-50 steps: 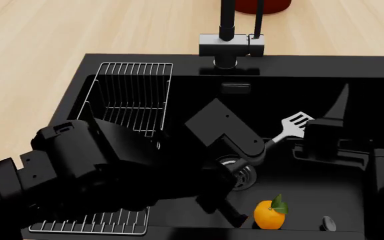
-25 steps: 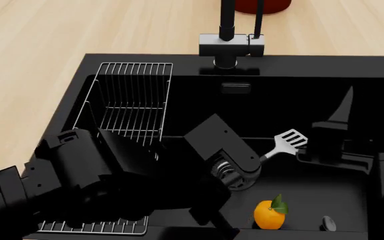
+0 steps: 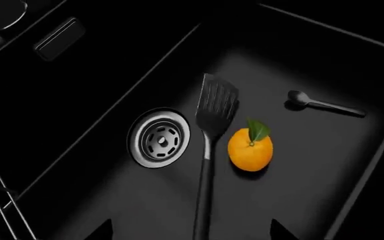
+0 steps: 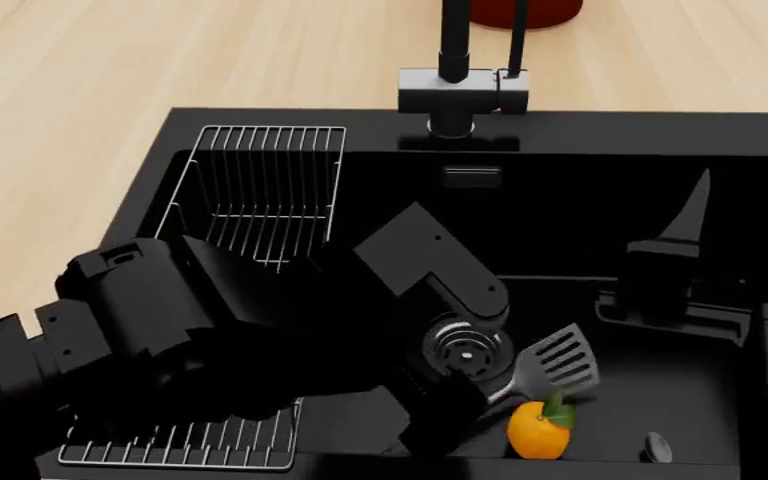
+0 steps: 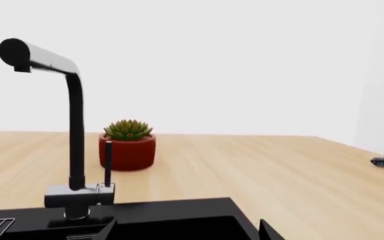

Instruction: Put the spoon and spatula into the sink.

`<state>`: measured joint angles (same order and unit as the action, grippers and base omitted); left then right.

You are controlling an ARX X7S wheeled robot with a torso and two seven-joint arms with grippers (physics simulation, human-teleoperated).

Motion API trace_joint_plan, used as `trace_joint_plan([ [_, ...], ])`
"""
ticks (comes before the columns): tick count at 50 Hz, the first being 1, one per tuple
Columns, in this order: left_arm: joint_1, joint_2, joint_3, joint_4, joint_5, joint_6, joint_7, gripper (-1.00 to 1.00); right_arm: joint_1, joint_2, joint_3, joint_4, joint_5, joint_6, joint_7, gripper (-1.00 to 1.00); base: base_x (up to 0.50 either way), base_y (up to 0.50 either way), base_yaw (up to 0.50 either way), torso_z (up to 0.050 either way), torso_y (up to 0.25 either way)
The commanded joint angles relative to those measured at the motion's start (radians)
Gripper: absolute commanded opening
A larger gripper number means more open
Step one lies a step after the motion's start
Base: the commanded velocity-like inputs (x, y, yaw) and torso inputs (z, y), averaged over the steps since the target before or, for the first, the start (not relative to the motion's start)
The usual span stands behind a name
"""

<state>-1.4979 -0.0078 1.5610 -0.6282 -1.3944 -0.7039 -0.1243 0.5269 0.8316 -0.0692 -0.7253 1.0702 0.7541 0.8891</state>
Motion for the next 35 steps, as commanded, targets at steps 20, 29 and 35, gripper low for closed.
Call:
trace_joint_plan([
  [20, -0.173, -0.051, -0.031, 0.077, -0.128, 0.047, -0.013, 1.00, 0.014, 0.002, -0.005, -0.003, 0.004, 0.000, 0.001, 1.00, 0.00, 0.00, 0.00, 0.000, 0.000],
  [29, -0.253, -0.191, -0.061, 0.296, -0.145, 0.021, -0.109, 1.00, 0.005, 0.001, -0.003, -0.003, -0.002, -0.011, -0.006, 1.00, 0.00, 0.00, 0.00, 0.000, 0.000],
  [35, -0.291, -0.321, -0.136, 0.442, -0.193, 0.047, -0.159, 1.00, -0.005, 0.002, 0.001, -0.002, -0.008, -0.020, -0.012, 1.00, 0.00, 0.00, 0.00, 0.000, 0.000],
])
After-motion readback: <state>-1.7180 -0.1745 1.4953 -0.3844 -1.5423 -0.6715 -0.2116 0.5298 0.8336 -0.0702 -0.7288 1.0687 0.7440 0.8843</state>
